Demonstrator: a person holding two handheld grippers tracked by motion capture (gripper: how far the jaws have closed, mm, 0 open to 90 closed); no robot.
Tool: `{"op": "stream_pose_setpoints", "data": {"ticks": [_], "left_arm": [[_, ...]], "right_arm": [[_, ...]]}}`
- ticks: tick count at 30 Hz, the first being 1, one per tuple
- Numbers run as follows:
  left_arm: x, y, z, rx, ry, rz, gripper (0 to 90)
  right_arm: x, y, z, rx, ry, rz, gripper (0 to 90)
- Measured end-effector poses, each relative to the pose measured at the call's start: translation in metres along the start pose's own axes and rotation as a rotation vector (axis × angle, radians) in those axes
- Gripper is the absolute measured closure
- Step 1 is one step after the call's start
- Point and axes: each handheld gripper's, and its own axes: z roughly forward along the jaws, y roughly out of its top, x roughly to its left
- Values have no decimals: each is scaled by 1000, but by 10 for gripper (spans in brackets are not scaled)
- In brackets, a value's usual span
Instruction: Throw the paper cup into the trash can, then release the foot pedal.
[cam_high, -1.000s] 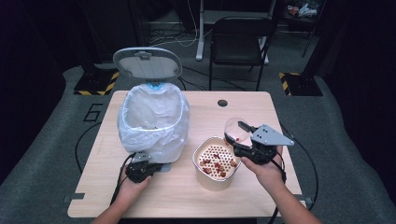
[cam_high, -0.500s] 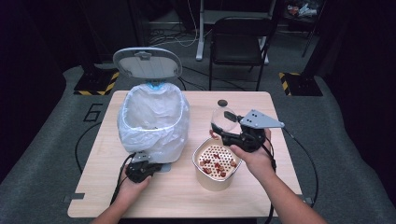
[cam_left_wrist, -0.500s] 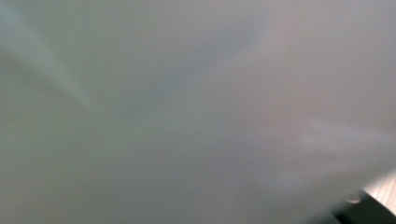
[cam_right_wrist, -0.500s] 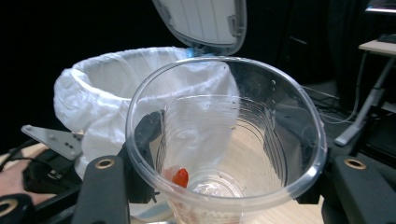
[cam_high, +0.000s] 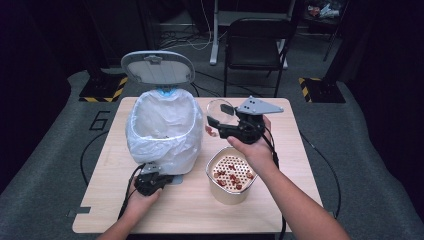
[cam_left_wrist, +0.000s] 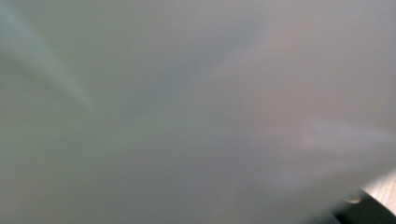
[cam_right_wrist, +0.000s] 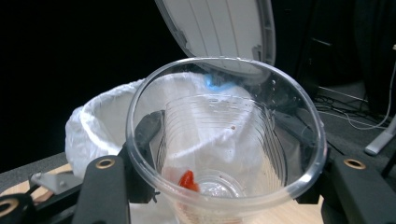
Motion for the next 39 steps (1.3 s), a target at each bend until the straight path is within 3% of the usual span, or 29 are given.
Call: {"op": "stream_pose_setpoints", "data": {"ticks": [13,17,18,19,33,39], "left_arm": [[0,0,0,-1,2,-17,900],[2,0,-1,9,5,16,900],[1,0,0,1,1,0,900],[-2,-1,2,-24,2,-43,900],[-2,-1,2,-26,-2,-37,900],[-2,-1,1,-25,-1,-38,900]], "right_arm": [[6,27,43,11,30,-17,391],[8,31,51,0,35,-19,391],[9,31,52,0,35,-10,391],[9,33,56,1,38,-4,391],[24,35,93,9,74,-3,380],[38,32,113,24,103,-3,365]]}}
